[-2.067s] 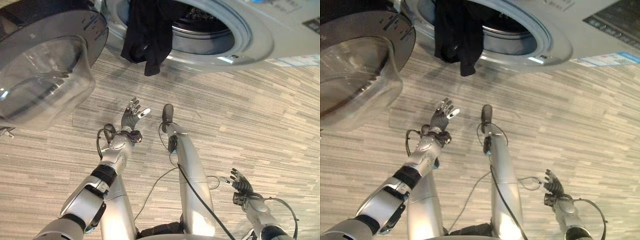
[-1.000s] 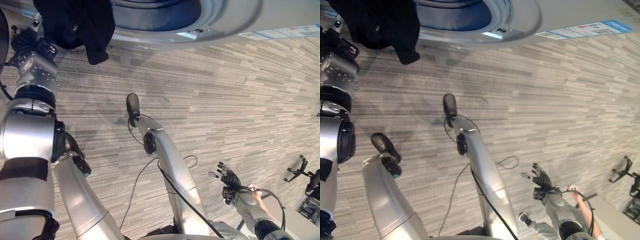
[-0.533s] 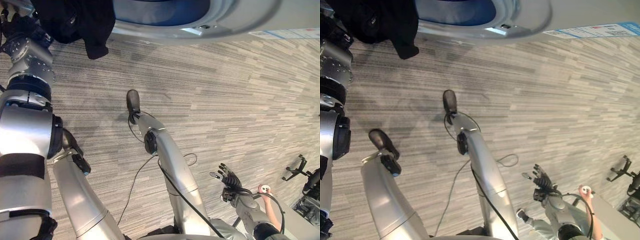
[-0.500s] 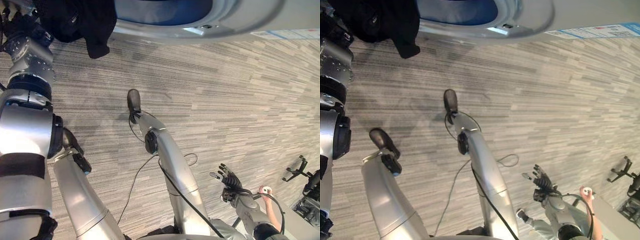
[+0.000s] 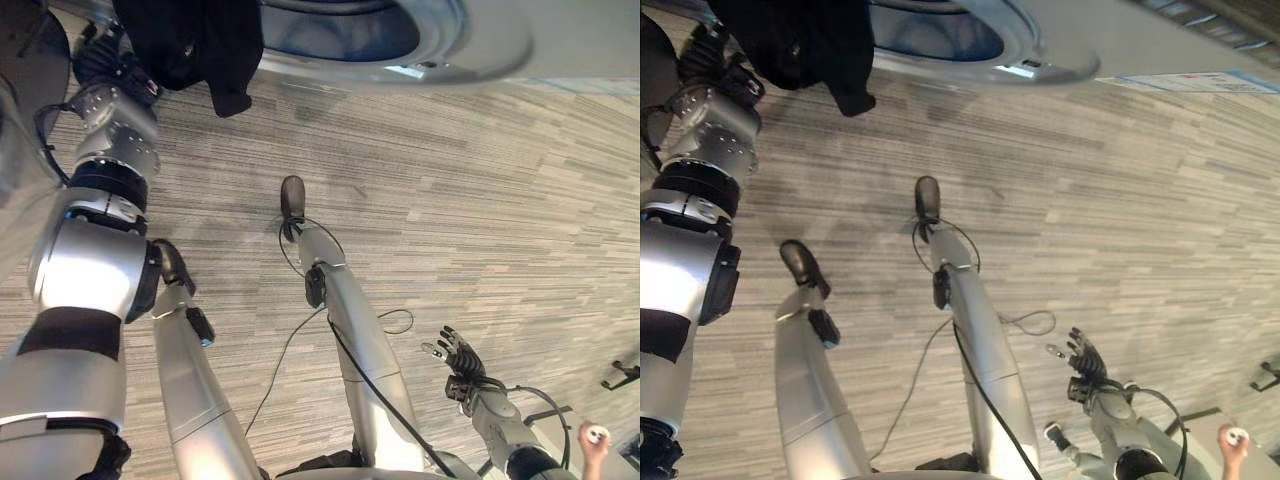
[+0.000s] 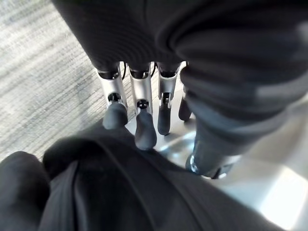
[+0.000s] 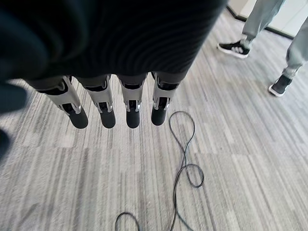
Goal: Grab the laundry basket,head to the washer,open it,put in the laundry and shut it.
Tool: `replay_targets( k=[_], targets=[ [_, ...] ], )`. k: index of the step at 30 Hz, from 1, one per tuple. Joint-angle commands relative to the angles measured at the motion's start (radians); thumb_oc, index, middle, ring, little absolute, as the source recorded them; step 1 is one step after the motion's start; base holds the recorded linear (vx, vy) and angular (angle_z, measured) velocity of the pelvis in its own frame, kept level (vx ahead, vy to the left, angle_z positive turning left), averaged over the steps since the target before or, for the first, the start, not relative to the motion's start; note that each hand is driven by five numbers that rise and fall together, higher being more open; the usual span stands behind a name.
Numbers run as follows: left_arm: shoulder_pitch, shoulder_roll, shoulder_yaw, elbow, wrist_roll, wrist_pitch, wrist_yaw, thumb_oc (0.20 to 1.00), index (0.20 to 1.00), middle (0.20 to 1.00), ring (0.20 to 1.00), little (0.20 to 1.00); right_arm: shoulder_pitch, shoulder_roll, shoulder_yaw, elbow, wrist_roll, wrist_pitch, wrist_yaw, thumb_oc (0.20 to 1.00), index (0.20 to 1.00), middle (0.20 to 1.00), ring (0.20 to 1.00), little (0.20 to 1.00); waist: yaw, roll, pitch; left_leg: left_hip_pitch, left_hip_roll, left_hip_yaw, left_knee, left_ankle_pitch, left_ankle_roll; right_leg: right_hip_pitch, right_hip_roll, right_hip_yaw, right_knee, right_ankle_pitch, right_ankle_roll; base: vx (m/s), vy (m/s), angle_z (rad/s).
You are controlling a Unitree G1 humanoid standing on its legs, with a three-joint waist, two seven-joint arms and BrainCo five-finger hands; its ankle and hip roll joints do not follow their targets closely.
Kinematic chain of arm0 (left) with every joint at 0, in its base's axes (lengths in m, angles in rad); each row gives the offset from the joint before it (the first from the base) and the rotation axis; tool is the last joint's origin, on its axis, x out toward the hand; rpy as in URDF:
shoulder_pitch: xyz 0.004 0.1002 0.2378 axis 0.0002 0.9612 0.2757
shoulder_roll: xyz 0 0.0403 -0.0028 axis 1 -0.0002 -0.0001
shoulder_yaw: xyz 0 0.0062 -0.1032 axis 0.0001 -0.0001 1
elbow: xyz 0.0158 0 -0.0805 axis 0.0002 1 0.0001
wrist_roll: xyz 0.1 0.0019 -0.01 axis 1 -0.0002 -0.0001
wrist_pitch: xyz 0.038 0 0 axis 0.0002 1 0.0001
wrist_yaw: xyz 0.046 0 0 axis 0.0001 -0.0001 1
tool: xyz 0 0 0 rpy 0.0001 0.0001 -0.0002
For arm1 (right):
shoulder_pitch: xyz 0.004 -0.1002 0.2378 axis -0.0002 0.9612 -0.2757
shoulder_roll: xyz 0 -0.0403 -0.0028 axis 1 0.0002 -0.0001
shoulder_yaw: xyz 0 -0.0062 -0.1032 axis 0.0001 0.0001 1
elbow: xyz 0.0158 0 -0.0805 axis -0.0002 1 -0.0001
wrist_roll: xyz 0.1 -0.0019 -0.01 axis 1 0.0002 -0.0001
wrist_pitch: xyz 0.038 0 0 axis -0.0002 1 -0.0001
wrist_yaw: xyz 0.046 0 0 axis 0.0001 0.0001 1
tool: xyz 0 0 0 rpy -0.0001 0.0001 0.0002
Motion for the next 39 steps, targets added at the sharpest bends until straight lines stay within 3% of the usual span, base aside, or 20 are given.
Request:
replay_targets(
  k=[1, 9, 14, 17, 18, 24, 32, 33, 37, 39],
  targets=[
    [-0.086, 0.02, -0.001, -0.212, 0.011, -0.156, -0.088, 0.2, 0.2, 0.2, 0.2, 0.2, 0.056, -0.085, -0.007, -0.002, 0.036, -0.007, -0.024, 1.0, 1.0, 1.0, 1.0, 1.0, -0.057, 0.08, 0.017, 0.101, -0.001, -0.083, 0.056, -0.009, 0.052, 0.118, -0.013, -0.022, 0.009, -0.112, 0.138, -0.03, 0.007, 0.15],
    [0.036, -0.072, 0.025, -0.306, -0.034, -0.163, -0.131, 0.2, 0.2, 0.2, 0.2, 0.2, 0.08, -0.084, -0.012, 0.025, 0.027, -0.007, -0.015, 1.0, 1.0, 1.0, 1.0, 1.0, -0.048, 0.104, 0.023, 0.34, -0.023, -0.067, -0.238, 0.096, 0.051, 0.272, -0.032, -0.017, -0.101, -0.084, 0.15, -0.03, 0.014, 0.14],
    [0.24, -0.192, 0.036, -0.436, -0.015, -0.163, -0.169, 0.2, 0.2, 0.2, 0.2, 0.2, 0.108, -0.077, -0.02, 0.054, -0.03, -0.003, -0.018, 1.0, 1.0, 1.0, 1.0, 1.0, -0.032, 0.127, 0.039, 0.495, -0.028, -0.066, -0.396, 0.157, 0.041, 0.369, -0.05, -0.027, -0.169, -0.057, 0.158, -0.05, 0.052, 0.09],
    [0.265, -0.221, 0.034, -0.446, -0.012, -0.161, -0.175, 0.2, 0.2, 0.2, 0.2, 0.2, 0.102, -0.079, -0.023, 0.059, -0.033, -0.003, -0.022, 1.0, 1.0, 1.0, 1.0, 1.0, -0.029, 0.126, 0.044, 0.522, -0.03, -0.065, -0.414, 0.163, 0.043, 0.392, -0.053, -0.027, -0.19, -0.042, 0.163, -0.05, 0.047, 0.06],
    [0.319, -0.297, 0.056, -0.463, -0.002, -0.163, -0.17, 0.2, 0.2, 0.2, 0.2, 0.2, 0.065, -0.097, -0.025, 0.055, -0.039, -0.012, -0.041, 1.0, 1.0, 1.0, 1.0, 1.0, -0.014, 0.13, 0.051, 0.53, -0.036, -0.068, -0.415, 0.165, 0.044, 0.412, -0.057, -0.032, -0.206, -0.035, 0.161, -0.07, 0.02, 0.07],
    [0.317, -0.414, 0.024, -0.426, -0.032, -0.139, -0.197, 0.2, 0.2, 0.2, 0.2, 0.2, 0.083, -0.117, 0.003, 0.031, -0.052, 0.021, -0.015, 1.0, 1.0, 1.0, 1.0, 1.0, -0.022, 0.098, 0.056, 0.546, -0.062, -0.072, -0.373, 0.136, 0.052, 0.476, -0.076, -0.025, -0.263, 0.019, 0.175, -0.06, 0.058, 0.06],
    [0.323, -0.461, 0.016, -0.398, -0.023, -0.134, -0.21, 0.2, 0.2, 0.2, 0.2, 0.2, 0.062, -0.118, 0.038, 0.059, -0.123, 0.04, -0.012, 1.0, 1.0, 1.0, 1.0, 1.0, -0.013, 0.071, 0.048, 0.558, -0.088, -0.07, -0.374, 0.136, 0.06, 0.543, -0.096, -0.025, -0.331, 0.064, 0.186, -0.05, 0.063, 0.02],
    [0.312, -0.461, 0.021, -0.392, -0.03, -0.136, -0.207, 0.2, 0.2, 0.2, 0.2, 0.2, 0.06, -0.116, 0.042, 0.06, -0.127, 0.041, -0.01, 1.0, 1.0, 1.0, 1.0, 1.0, -0.016, 0.06, 0.045, 0.551, -0.098, -0.069, -0.39, 0.171, 0.062, 0.544, -0.103, -0.029, -0.353, 0.099, 0.18, -0.09, 0.037, -0.04],
    [0.225, -0.439, 0.075, -0.343, -0.06, -0.161, -0.171, 0.2, 0.2, 0.2, 0.2, 0.2, 0.057, -0.099, 0.056, 0.076, -0.138, 0.042, -0.016, 1.0, 1.0, 1.0, 1.0, 1.0, -0.006, 0.056, 0.022, 0.589, -0.086, -0.065, -0.498, 0.224, 0.057, 0.569, -0.101, -0.042, -0.403, 0.119, 0.189, 0.0, 0.009, -0.02],
    [0.166, -0.403, 0.095, -0.307, -0.058, -0.173, -0.144, 0.366, 0.366, 0.366, 0.366, 0.366, 0.058, -0.087, 0.066, 0.081, -0.146, 0.04, -0.022, 1.0, 1.0, 1.0, 1.0, 1.0, 0.0, 0.054, 0.009, 0.607, -0.074, -0.065, -0.565, 0.26, 0.045, 0.571, -0.094, -0.049, -0.422, 0.128, 0.196, 0.05, -0.001, -0.05]
  ],
)
